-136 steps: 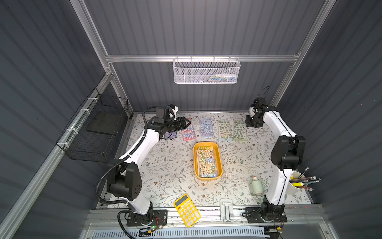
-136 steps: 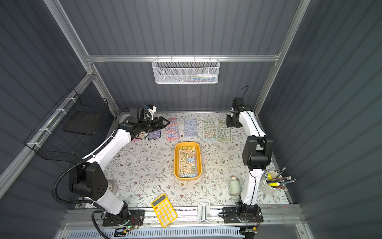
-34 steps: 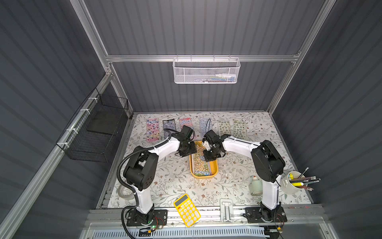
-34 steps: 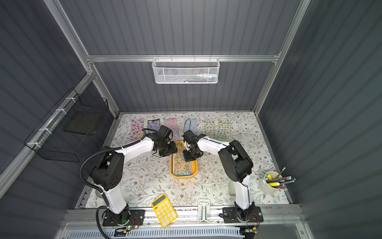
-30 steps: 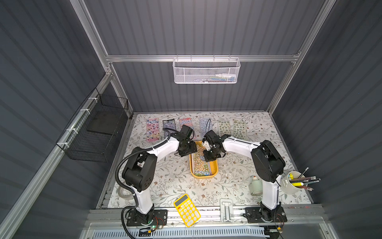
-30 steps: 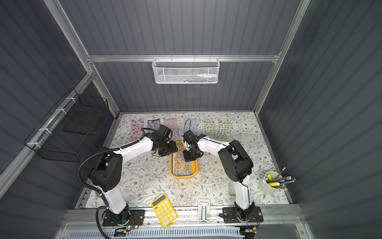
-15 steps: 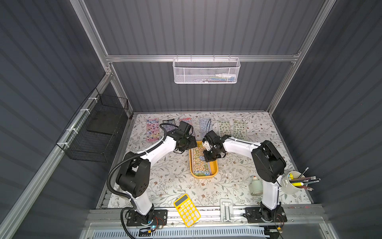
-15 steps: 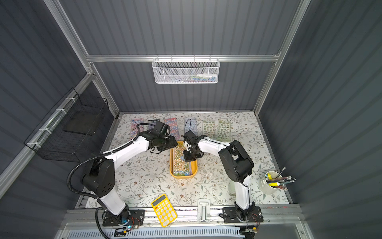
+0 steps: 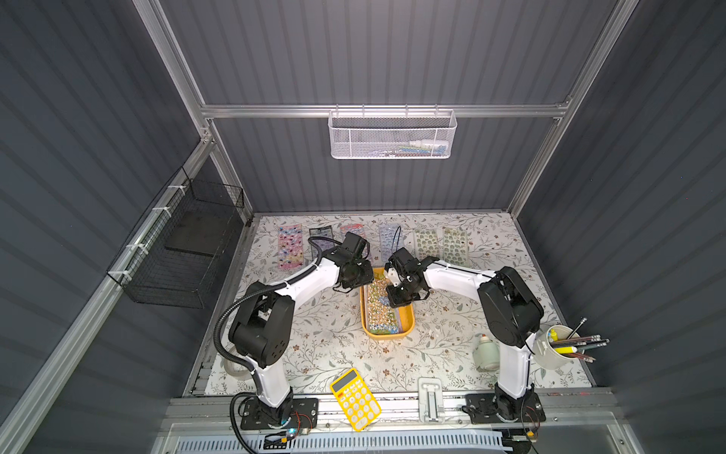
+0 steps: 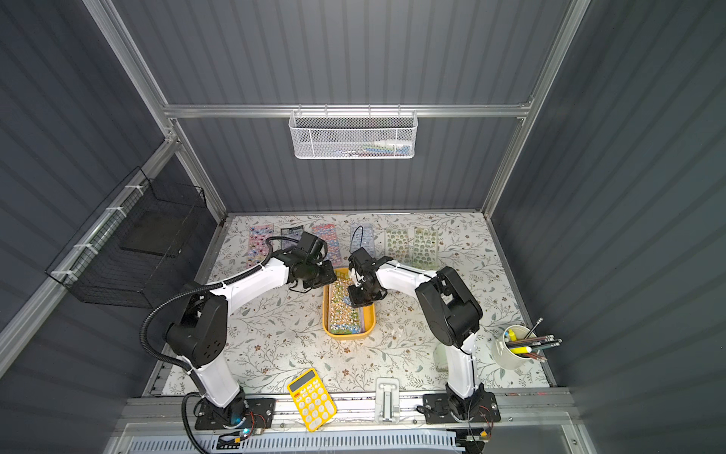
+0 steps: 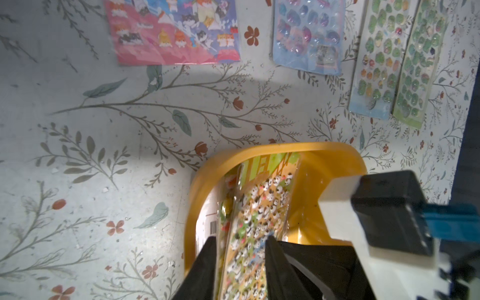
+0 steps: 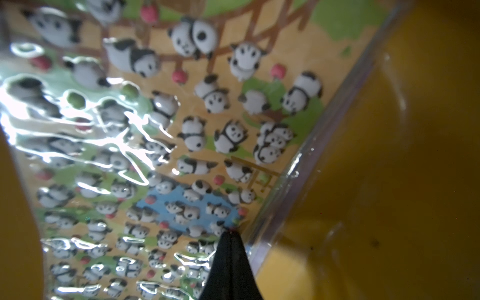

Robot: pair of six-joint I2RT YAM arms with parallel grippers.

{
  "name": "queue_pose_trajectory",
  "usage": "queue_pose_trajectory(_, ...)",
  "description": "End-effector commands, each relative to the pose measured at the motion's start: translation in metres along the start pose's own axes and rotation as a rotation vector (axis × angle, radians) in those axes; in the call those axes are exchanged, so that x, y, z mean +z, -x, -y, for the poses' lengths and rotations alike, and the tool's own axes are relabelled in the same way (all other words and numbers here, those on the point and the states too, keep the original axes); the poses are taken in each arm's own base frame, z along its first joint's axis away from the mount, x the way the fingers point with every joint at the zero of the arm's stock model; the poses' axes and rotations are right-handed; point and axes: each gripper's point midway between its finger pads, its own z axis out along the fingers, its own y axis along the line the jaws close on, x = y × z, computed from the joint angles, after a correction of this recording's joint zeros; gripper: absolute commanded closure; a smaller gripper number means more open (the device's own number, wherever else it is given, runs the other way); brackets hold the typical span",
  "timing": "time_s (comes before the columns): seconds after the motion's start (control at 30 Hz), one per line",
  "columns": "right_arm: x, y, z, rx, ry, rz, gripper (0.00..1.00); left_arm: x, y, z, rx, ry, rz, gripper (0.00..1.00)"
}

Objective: Take the stickers out of the storage box
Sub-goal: Pick up the sticker from the storage box.

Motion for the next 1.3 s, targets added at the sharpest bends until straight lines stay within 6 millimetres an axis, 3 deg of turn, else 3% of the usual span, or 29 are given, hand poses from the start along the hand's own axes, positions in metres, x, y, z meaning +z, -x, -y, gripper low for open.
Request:
queue_pose_trajectory(0.0,0.029,-0.019,0.011,-0.005,-0.025,-0.067,1.0,0.004,0.005,0.011,0.033,-0.013,0.003,0.64)
queue_pose_trajectory(0.33,0.028,-0.019,0.011,-0.003,-0.029,-0.062,1.0,0.015,-0.003,0.023,0.047,-0.033,-0.03,0.72)
queue_pose_trajectory(0.4,0.028,-0.019,0.011,-0.002,-0.029,-0.061,1.0,0.014,-0.003,0.024,0.05,-0.036,-0.027,0.79)
queue_pose_trajectory(0.5,0.028,-0.019,0.012,-0.002,-0.033,-0.061,1.0,0.015,-0.005,0.025,0.055,-0.033,-0.032,0.98)
queue_pose_trajectory(0.67,0.014,-0.014,0.01,-0.007,-0.033,-0.018,0.93,0.008,-0.002,0.024,0.074,-0.016,-0.022,1.0)
queue_pose_trajectory(0.77,-0.007,-0.004,0.007,-0.02,-0.041,0.041,0.86,-0.008,0.008,0.033,0.113,-0.03,0.017,1.0)
queue_pose_trajectory(1.03,-0.103,0.039,-0.007,-0.073,-0.026,0.32,0.71,-0.079,0.05,0.082,0.25,-0.203,0.19,1.0)
queue_pose_trajectory(1.17,-0.144,0.053,-0.009,-0.07,0.007,0.433,0.66,-0.105,0.07,0.078,0.224,-0.259,0.23,1.0)
queue_pose_trajectory(1.27,-0.16,0.056,-0.01,-0.062,0.041,0.471,0.65,-0.12,0.084,0.068,0.17,-0.315,0.259,1.0)
